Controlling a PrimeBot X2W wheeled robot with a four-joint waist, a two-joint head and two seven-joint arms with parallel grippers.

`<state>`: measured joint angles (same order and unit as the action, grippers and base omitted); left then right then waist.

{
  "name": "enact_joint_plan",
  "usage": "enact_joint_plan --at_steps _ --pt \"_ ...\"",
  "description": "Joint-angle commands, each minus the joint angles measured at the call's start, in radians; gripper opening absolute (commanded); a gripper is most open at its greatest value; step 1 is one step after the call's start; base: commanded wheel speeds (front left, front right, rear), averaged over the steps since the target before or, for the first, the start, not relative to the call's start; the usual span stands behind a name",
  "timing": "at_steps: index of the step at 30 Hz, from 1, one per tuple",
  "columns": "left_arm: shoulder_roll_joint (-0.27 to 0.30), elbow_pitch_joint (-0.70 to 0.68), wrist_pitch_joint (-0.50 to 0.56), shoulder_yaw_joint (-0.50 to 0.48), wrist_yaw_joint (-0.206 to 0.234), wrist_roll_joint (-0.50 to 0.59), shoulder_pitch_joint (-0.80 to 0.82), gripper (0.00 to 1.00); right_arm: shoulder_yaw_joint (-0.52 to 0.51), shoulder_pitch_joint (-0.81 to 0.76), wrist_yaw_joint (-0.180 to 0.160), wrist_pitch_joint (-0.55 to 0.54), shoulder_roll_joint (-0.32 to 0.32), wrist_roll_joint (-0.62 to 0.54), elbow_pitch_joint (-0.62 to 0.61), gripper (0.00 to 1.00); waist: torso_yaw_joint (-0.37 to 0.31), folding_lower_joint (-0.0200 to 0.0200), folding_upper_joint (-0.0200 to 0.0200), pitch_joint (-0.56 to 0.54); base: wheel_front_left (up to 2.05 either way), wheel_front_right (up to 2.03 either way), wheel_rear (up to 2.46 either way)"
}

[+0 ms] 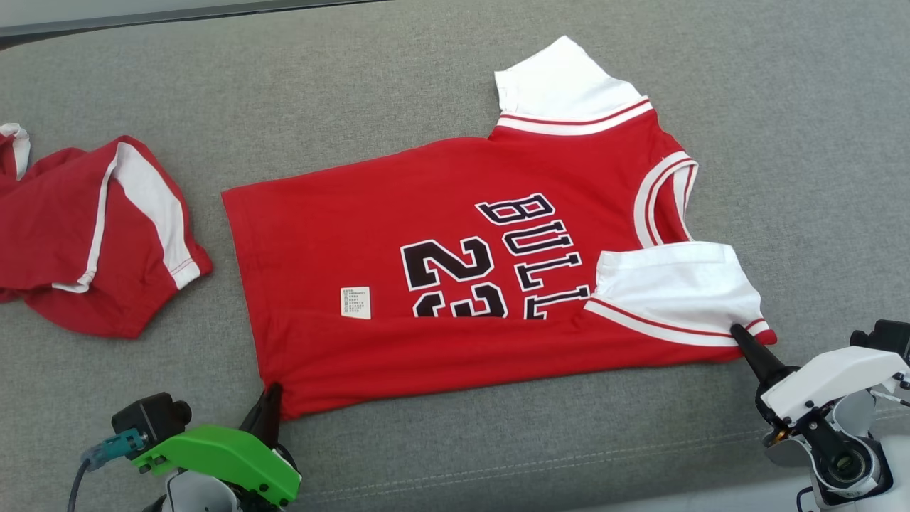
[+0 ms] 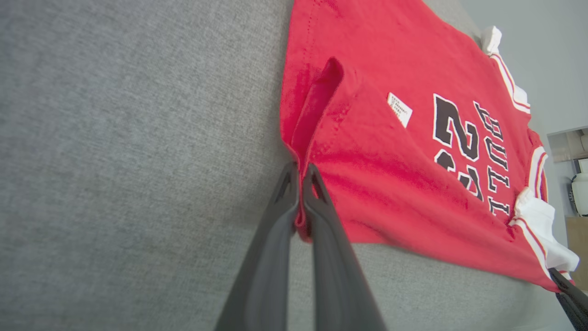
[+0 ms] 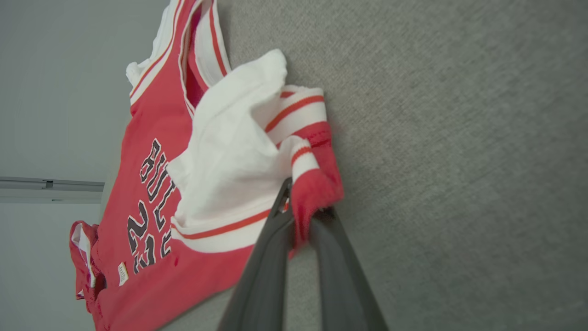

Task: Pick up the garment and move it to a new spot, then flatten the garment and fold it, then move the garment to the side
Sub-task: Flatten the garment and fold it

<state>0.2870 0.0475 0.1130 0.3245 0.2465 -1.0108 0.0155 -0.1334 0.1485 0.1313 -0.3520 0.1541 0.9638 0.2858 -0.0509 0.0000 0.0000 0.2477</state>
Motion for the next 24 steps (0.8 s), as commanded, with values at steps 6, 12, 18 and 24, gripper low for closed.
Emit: enact_joint_plan --at_steps 6,12,18,24 --pt "0.000 0.064 -0.010 0.008 0.000 0.021 0.029 0.57 -0.016 0.021 -0.001 0.012 -0.011 -0.059 0.053 0.41 -0.001 0.0000 0.0000 -0.008 0.00 0.00 0.00" --pt "0.065 0.071 -0.016 0.036 -0.004 0.090 0.039 1.00 -0.043 -0.015 -0.001 0.020 0.021 -0.108 0.051 1.00 -0.002 0.0000 0.0000 -0.022 0.00 0.00 0.00" --pt "0.162 0.016 0.021 0.052 0.006 0.173 0.096 1.00 -0.064 0.001 -0.001 -0.001 0.087 -0.161 -0.042 1.00 -0.007 0.0000 0.0000 -0.030 0.00 0.00 0.00" --pt "0.239 -0.011 0.094 0.086 -0.014 0.240 0.212 1.00 -0.053 0.066 -0.001 -0.049 0.141 -0.198 -0.134 1.00 -0.014 0.0000 0.0000 -0.024 0.00 0.00 0.00"
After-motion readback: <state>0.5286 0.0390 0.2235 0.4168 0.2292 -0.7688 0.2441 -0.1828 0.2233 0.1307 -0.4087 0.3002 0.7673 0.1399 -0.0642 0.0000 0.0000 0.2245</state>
